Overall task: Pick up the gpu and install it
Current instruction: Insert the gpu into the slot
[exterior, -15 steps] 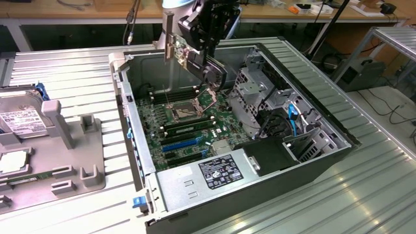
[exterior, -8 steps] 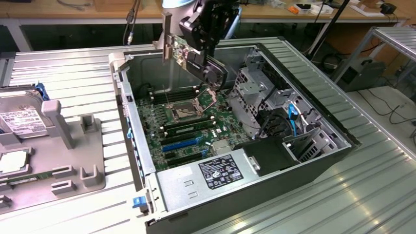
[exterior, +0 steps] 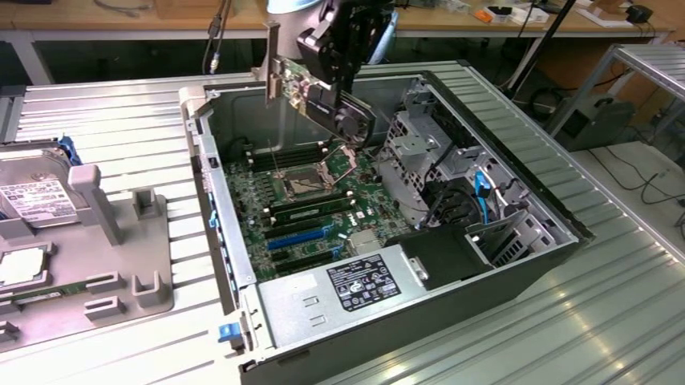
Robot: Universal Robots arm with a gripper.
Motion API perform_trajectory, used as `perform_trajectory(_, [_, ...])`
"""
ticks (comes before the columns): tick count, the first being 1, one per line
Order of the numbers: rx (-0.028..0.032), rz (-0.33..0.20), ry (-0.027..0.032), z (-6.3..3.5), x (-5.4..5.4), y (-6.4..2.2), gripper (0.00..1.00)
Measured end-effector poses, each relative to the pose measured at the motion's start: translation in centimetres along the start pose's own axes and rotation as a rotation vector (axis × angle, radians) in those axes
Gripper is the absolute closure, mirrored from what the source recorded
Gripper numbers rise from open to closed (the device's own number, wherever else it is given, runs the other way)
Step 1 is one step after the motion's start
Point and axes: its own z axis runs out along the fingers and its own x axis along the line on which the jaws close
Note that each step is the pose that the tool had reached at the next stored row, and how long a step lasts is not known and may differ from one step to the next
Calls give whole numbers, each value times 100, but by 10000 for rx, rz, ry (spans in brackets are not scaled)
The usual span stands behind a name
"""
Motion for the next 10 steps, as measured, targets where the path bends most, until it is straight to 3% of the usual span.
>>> perform_trajectory(10, [-13,-760,6,0,0,0,73])
